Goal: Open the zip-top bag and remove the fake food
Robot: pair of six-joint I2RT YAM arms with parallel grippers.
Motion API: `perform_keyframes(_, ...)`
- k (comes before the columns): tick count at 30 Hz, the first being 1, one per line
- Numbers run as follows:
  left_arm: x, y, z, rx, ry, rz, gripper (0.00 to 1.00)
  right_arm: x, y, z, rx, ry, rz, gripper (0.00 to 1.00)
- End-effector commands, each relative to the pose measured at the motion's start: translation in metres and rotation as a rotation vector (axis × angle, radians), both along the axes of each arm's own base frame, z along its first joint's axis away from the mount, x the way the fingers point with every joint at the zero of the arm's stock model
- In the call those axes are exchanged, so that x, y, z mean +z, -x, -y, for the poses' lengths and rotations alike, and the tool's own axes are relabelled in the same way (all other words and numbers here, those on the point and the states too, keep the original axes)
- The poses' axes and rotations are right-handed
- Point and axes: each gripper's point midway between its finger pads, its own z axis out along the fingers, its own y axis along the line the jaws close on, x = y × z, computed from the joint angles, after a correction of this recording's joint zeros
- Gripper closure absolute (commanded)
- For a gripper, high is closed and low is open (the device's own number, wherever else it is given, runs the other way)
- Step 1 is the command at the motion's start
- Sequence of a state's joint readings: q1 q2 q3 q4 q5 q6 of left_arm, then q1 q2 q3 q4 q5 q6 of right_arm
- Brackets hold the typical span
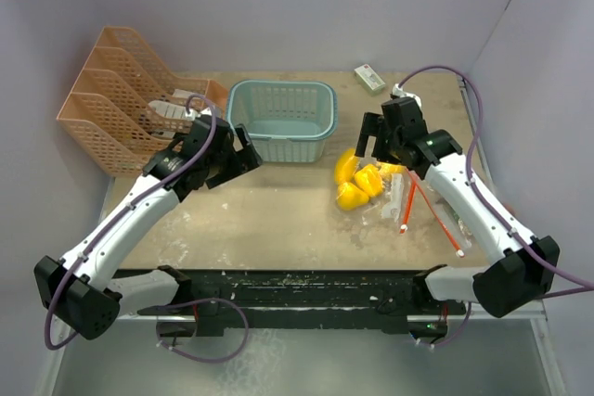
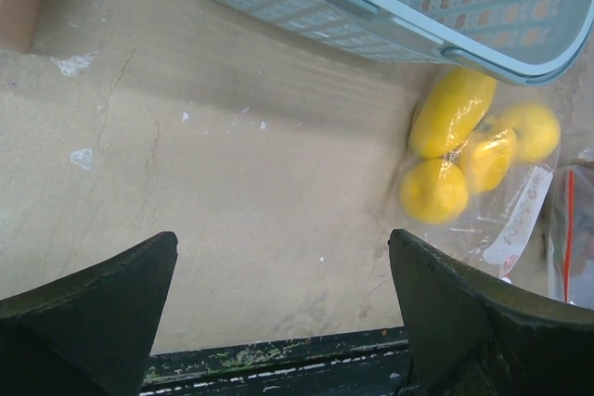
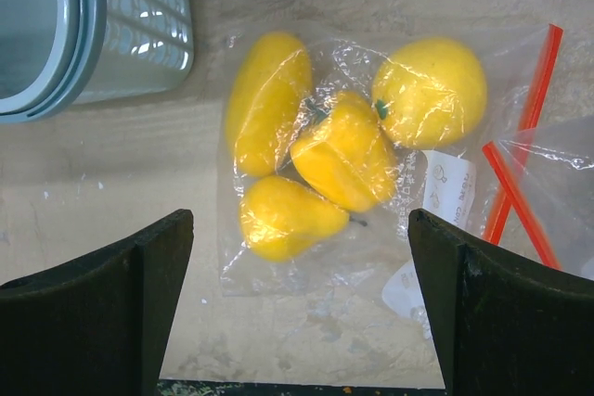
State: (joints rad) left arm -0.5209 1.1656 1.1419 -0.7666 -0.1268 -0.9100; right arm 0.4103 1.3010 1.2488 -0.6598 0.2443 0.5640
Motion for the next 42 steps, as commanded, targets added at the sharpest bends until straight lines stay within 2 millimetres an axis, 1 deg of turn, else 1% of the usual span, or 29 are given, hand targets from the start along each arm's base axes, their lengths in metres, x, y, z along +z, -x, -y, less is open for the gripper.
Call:
perform_keyframes(1, 0.008, -0.01, 0.01, 0.006, 0.022, 0.036, 0.01, 0.013, -0.002, 0.002, -0.008, -0.007, 0.04, 0.01)
perform_keyframes(9, 0.008, -0.014, 0.022, -0.023, 0.006, 0.039, 0.01, 0.018, -0.004, 0.001, 0.001, -0.008, 0.057, 0.01)
perform_keyframes(12, 0.007, -0.015, 0.029, -0.043, -0.009, 0.044, 0.01, 0.025, -0.003, 0.002, 0.01, -0.009, 0.085, 0.01)
perform_keyframes(15, 0.01, -0.015, 0.043, -0.077, -0.038, 0.057, 0.01, 0.037, 0.0, -0.002, 0.055, -0.031, 0.135, 0.01)
perform_keyframes(17, 0.01, -0.015, 0.055, -0.107, -0.052, 0.057, 0.01, 0.048, 0.0, -0.01, 0.114, -0.059, 0.182, 0.01)
perform_keyframes(18, 0.01, -0.015, 0.062, -0.124, -0.055, 0.055, 0.01, 0.051, 0.001, -0.011, 0.127, -0.06, 0.192, 0.01)
perform_keyframes(21, 0.007, -0.013, 0.085, -0.176, -0.053, 0.055, 0.0, 0.057, -0.001, -0.007, 0.125, -0.034, 0.199, 0.0)
perform_keyframes(24, 0.0, -0.01, 0.107, -0.229, -0.053, 0.047, 0.0, 0.055, -0.002, 0.0, 0.076, -0.022, 0.186, 0.01)
perform_keyframes(26, -0.005, -0.007, 0.122, -0.268, -0.06, 0.044, 0.0, 0.048, -0.001, 0.004, 0.024, -0.056, 0.155, 0.01)
perform_keyframes(28, -0.011, -0.003, 0.138, -0.31, -0.077, 0.04, 0.0, 0.039, -0.002, 0.005, 0.024, -0.094, 0.118, 0.01)
perform_keyframes(29, -0.017, -0.002, 0.148, -0.331, -0.092, 0.033, 0.0, 0.035, -0.002, 0.009, 0.011, -0.104, 0.104, 0.01)
perform_keyframes(31, -0.026, 0.0, 0.165, -0.369, -0.117, 0.027, 0.0, 0.036, -0.003, 0.018, -0.009, -0.132, 0.115, 0.01)
perform_keyframes(33, -0.037, 0.003, 0.182, -0.408, -0.141, 0.014, 0.01, 0.044, -0.004, 0.027, -0.025, -0.14, 0.154, 0.01)
perform_keyframes(36, -0.053, 0.007, 0.206, -0.459, -0.17, -0.006, 0.01, 0.054, -0.003, 0.037, -0.053, -0.107, 0.185, 0.01)
perform_keyframes(38, -0.065, 0.009, 0.22, -0.491, -0.192, -0.016, 0.01, 0.056, -0.003, 0.038, -0.035, -0.09, 0.184, 0.0)
perform_keyframes(40, -0.075, 0.009, 0.234, -0.52, -0.2, -0.028, 0.01, 0.053, 0.0, 0.04, -0.041, -0.08, 0.171, 0.01)
perform_keyframes(42, -0.086, 0.011, 0.245, -0.55, -0.207, -0.043, 0.01, 0.052, 0.003, 0.037, -0.02, -0.095, 0.175, 0.0)
